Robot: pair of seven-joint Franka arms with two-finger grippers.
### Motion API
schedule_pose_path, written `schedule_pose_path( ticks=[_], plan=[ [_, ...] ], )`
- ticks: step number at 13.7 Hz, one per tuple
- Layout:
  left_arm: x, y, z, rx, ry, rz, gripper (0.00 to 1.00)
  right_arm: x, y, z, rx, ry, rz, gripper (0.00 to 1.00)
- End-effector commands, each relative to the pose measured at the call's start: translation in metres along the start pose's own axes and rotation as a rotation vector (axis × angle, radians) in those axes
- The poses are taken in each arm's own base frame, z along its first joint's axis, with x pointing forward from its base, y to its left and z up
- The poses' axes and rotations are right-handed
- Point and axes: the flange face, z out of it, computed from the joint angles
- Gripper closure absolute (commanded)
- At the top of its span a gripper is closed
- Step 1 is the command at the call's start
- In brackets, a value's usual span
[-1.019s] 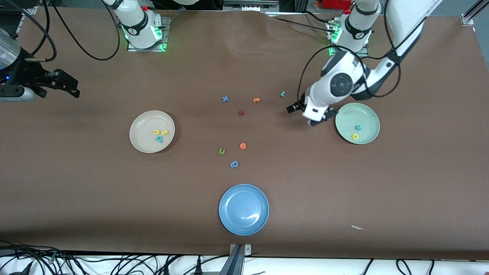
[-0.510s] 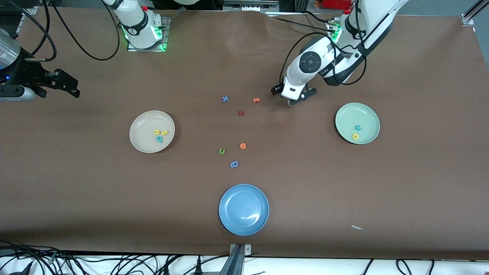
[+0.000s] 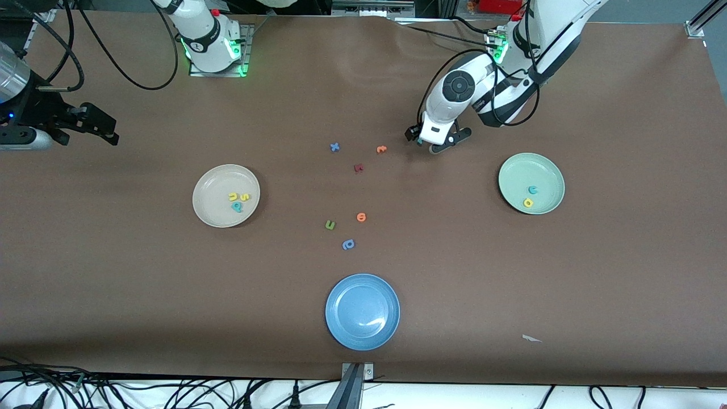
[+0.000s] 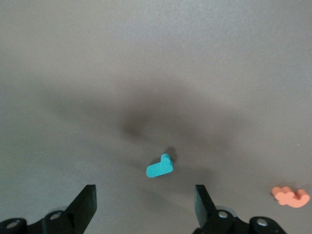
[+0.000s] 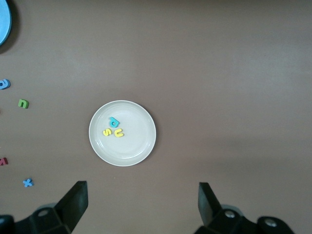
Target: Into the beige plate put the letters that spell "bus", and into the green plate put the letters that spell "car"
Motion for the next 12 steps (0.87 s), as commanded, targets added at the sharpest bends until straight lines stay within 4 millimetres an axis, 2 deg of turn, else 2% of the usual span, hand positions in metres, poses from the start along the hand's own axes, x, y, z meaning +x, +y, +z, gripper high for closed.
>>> schedule_pose_path(
  ticks=[1, 4, 7, 9, 12],
  plan=[
    [0.008, -0.001, 0.010, -0.027, 0.019, -0.005, 0.13, 0.002, -0.001, -0.005, -0.002, -0.004, -0.001, 0.00],
    [0.008, -0.003, 0.030, 0.000, 0.039, -0.017, 0.13, 0.001, -0.002, -0.005, -0.004, -0.004, -0.002, 0.00],
    [0.005, -0.001, 0.031, 0.001, 0.054, -0.024, 0.13, 0.002, -0.001, -0.005, -0.002, -0.004, -0.001, 0.00],
    [0.007, 0.007, 0.025, -0.017, 0.061, -0.034, 0.13, 0.001, -0.001, -0.004, -0.002, -0.006, 0.001, 0.00],
    [0.000, 0.010, 0.028, -0.015, 0.056, -0.020, 0.32, 0.001, -0.002, -0.005, -0.002, -0.004, -0.001, 0.00]
  ],
)
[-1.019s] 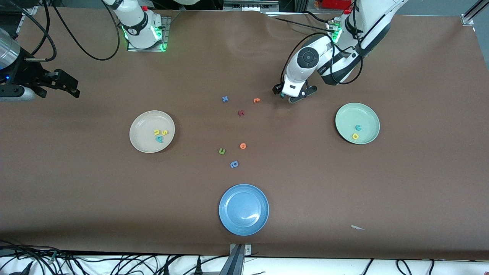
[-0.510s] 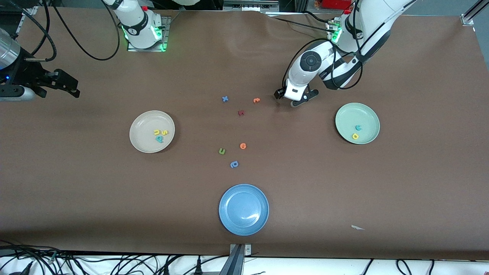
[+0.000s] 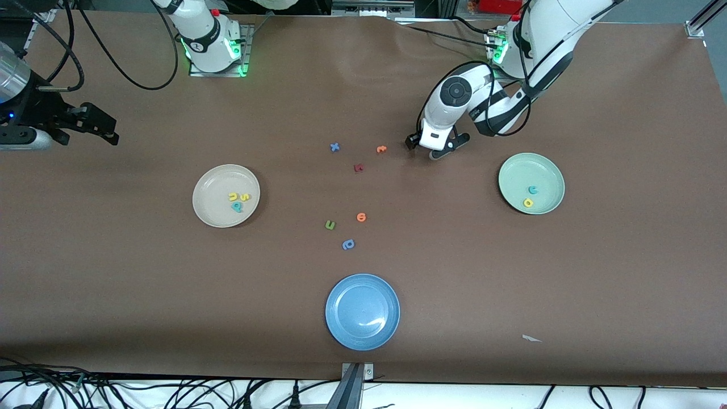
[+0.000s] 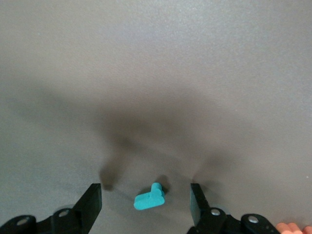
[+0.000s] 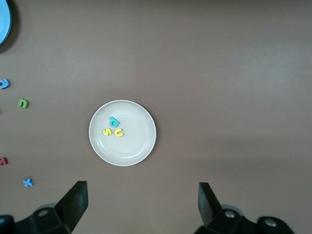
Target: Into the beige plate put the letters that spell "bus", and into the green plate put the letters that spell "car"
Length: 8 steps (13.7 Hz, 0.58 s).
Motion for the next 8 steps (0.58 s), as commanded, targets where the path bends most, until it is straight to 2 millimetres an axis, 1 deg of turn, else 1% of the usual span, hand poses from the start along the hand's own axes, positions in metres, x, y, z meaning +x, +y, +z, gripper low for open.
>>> schedule_pose_path(
  ticks=[1, 2, 3, 6, 8],
  plan=[
    [-0.0065, 0.0052, 0.0035, -0.002, 0.010, 0.006, 0.37, 0.0016, -0.0018, -0.0052, -0.002, -0.003, 0.000, 0.00],
    [-0.0066, 0.0051, 0.0040, -0.001, 0.008, 0.005, 0.44, 0.0015, -0.0019, -0.0044, -0.001, -0.005, 0.000, 0.00],
    [-0.0067, 0.0051, 0.0040, -0.001, 0.009, 0.007, 0.48, 0.0014, -0.0019, -0.0050, -0.001, -0.005, 0.000, 0.00],
    [-0.0060, 0.0048, 0.0047, 0.000, 0.007, 0.004, 0.72, 0.0014, -0.0019, -0.0050, -0.001, -0.005, 0.000, 0.00],
    [-0.0061, 0.0046, 0.0048, 0.001, 0.008, 0.007, 0.84, 0.0014, -0.0019, -0.0050, -0.001, -0.005, 0.000, 0.00]
  ],
)
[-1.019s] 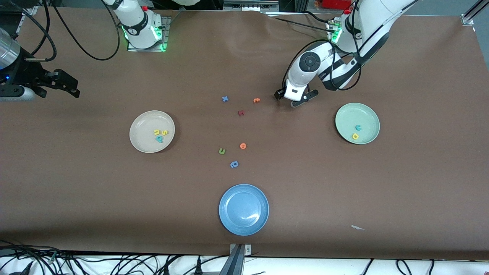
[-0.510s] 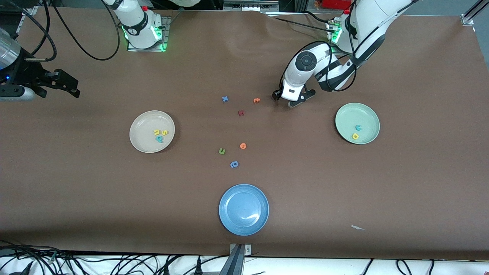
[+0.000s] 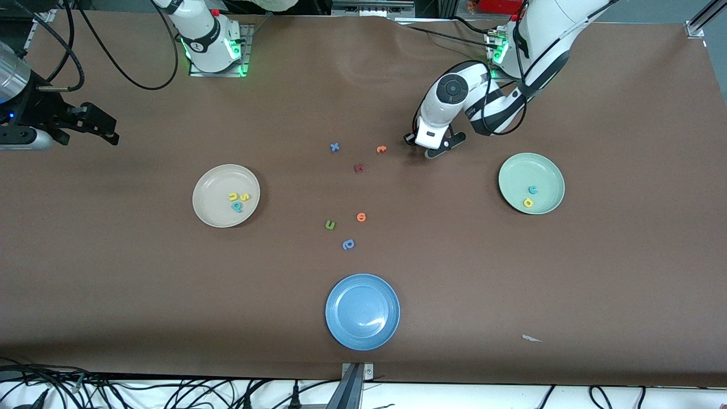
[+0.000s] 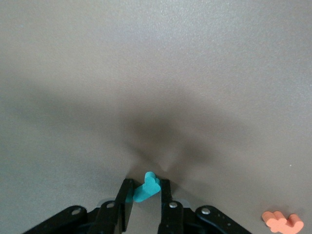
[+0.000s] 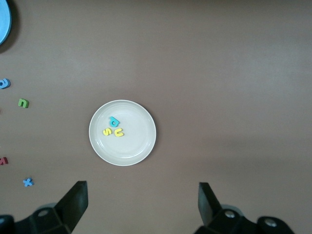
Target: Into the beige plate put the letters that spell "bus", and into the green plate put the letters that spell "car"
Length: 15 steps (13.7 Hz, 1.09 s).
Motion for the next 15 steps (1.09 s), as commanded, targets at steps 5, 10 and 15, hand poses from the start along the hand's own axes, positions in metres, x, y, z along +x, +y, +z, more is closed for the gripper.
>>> schedule_pose_path(
  ticks=[5, 10, 15],
  plan=[
    [0.011, 0.004, -0.003, -0.001, 0.019, -0.002, 0.99, 0.001, -0.004, -0.005, -0.001, -0.004, -0.005, 0.00],
    [0.054, 0.022, -0.041, -0.023, 0.074, -0.014, 1.00, 0.001, -0.006, -0.004, -0.001, -0.006, -0.008, 0.00],
    [0.175, 0.004, -0.115, 0.072, 0.100, -0.068, 1.00, 0.001, -0.006, -0.004, -0.001, -0.006, -0.009, 0.00]
  ],
)
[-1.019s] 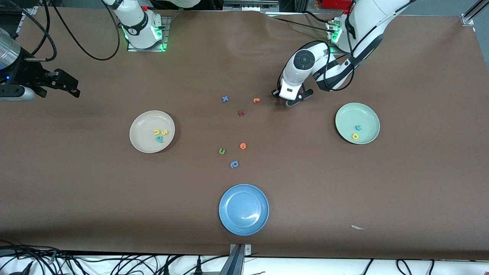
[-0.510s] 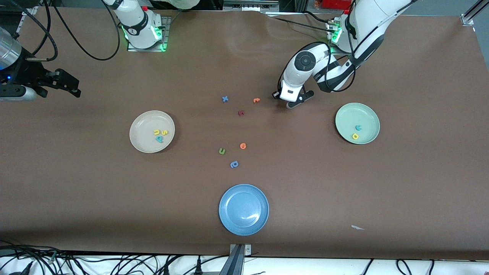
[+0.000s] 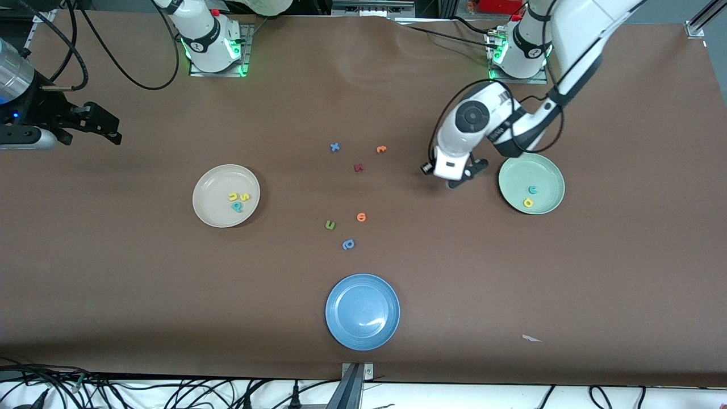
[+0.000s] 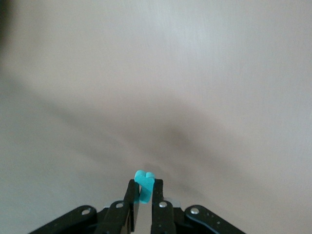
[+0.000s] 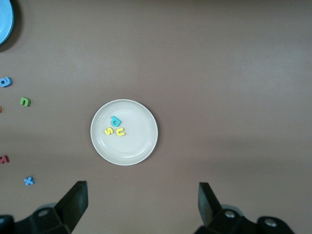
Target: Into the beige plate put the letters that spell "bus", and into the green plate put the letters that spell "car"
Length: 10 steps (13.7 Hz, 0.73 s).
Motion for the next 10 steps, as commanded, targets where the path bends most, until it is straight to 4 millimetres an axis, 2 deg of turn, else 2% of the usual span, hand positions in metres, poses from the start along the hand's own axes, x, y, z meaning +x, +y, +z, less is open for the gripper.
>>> schedule_pose_path(
  ticks=[1, 3, 5, 8, 10],
  plan=[
    [0.074, -0.025, -0.037, 0.037, 0.013, 0.011, 1.00, 0.001, -0.001, -0.005, 0.001, -0.004, 0.000, 0.00],
    [0.126, -0.055, -0.057, 0.055, -0.002, 0.026, 1.00, 0.001, -0.001, -0.005, -0.001, -0.003, 0.000, 0.00],
    [0.164, -0.092, -0.061, 0.080, -0.032, 0.073, 1.00, 0.001, -0.001, -0.006, -0.001, -0.002, 0.000, 0.00],
    [0.192, -0.130, -0.045, 0.107, -0.093, 0.148, 1.00, 0.001, -0.001, -0.006, -0.001, -0.002, 0.000, 0.00],
    [0.193, -0.141, -0.025, 0.128, -0.143, 0.177, 1.00, 0.001, -0.001, -0.005, 0.001, -0.004, 0.000, 0.00]
  ],
)
